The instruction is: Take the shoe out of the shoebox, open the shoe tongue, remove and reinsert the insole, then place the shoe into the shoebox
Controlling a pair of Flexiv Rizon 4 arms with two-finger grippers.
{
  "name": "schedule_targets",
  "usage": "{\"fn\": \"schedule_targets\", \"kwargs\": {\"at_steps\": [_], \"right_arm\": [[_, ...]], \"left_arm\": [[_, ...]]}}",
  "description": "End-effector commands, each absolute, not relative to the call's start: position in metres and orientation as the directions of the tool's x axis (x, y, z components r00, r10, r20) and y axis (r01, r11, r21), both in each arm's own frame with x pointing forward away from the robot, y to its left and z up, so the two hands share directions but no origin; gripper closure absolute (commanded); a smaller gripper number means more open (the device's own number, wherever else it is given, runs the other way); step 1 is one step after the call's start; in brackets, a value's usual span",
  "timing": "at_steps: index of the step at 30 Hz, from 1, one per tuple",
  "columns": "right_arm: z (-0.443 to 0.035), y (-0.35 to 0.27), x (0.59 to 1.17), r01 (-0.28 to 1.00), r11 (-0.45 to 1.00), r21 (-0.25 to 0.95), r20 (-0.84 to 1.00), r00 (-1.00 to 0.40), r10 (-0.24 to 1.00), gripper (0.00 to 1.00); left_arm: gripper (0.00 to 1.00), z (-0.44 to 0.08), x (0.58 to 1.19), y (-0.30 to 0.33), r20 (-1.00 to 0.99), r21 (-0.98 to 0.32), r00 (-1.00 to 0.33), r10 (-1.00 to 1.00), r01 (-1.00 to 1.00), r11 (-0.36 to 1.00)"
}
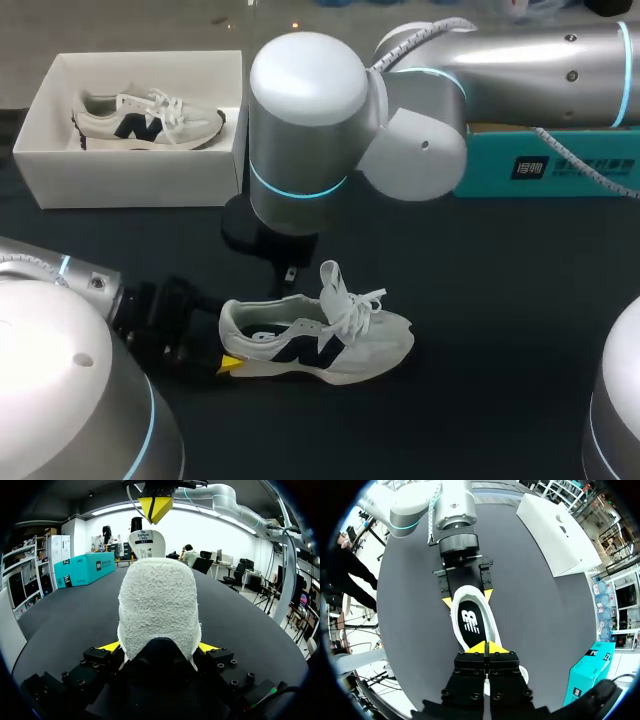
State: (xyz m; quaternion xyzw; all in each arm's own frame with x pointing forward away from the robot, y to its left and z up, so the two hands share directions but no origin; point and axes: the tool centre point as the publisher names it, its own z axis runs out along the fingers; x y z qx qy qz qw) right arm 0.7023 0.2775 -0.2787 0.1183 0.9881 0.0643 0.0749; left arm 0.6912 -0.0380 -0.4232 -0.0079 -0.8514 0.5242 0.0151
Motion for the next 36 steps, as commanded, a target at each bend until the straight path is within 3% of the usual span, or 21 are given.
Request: {"fn": "schedule_targets", "kwargs": {"at_steps": [1,17,29,36], "right_arm": [[-0.310,0.294,0.705,0.239,0.963,0.125,-0.145,-0.956,0.256,1.00],[-0.364,0.262,0.702,0.303,0.947,0.108,-0.127,-0.940,0.316,1.00],[-0.365,0.267,0.693,0.193,0.981,0.010,0.006,-0.981,0.193,1.00],[-0.378,0.271,0.698,0.182,0.983,0.035,0.066,-0.982,0.179,1.00]], "left_arm": [[1.00,-0.423,0.691,-0.037,0.017,-0.892,-0.999,0.030,-0.002,0.452],[1.00,-0.423,0.691,-0.037,0.017,-0.892,-0.999,0.030,-0.002,0.452],[1.00,-0.423,0.691,-0.037,0.017,-0.892,-0.999,0.030,-0.002,0.452],[1.00,-0.423,0.691,-0.037,0.017,-0.892,-0.999,0.030,-0.002,0.452]]}}
